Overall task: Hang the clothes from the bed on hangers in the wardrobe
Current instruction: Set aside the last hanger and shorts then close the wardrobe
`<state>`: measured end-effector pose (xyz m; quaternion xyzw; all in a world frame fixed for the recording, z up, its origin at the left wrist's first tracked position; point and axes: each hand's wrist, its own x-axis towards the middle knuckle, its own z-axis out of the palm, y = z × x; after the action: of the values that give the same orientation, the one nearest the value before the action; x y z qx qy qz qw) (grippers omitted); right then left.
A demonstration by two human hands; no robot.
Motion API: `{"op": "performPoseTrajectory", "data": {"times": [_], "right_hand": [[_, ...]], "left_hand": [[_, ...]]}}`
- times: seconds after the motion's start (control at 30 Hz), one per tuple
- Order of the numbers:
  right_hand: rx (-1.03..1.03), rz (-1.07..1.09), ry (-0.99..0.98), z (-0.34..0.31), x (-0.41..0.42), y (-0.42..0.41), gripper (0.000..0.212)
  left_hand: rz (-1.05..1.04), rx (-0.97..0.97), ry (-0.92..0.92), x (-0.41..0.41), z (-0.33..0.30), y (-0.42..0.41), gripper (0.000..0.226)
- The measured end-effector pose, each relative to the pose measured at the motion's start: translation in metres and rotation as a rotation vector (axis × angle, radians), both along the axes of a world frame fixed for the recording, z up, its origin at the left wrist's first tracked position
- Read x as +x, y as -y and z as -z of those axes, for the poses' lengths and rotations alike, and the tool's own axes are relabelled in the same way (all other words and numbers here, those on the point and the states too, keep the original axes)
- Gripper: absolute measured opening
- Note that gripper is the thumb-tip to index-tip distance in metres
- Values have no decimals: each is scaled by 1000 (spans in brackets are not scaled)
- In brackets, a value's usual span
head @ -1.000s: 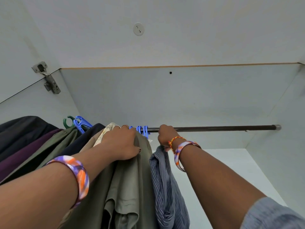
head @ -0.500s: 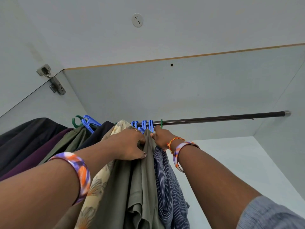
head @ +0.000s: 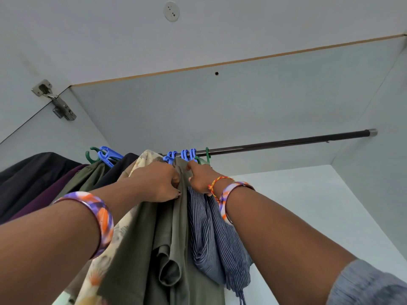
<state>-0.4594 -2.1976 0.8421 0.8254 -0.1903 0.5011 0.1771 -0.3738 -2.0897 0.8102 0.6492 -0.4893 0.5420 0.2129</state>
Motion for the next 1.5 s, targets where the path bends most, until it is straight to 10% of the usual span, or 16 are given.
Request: {"op": "performPoseTrajectory", "data": {"times": [0.7,1.0,1.5], "right_hand": [[-26,92,-71,90,-16,-34,26],[-164,248,166,270,-3,-116,30],[64,326,-434,388,26,-273,23]], "left_hand": [[-87,71,-5,-24,52,-7,10],[218,-70,25,-2,225,-95,20],[71,606,-234,41,345,-234,17]]}}
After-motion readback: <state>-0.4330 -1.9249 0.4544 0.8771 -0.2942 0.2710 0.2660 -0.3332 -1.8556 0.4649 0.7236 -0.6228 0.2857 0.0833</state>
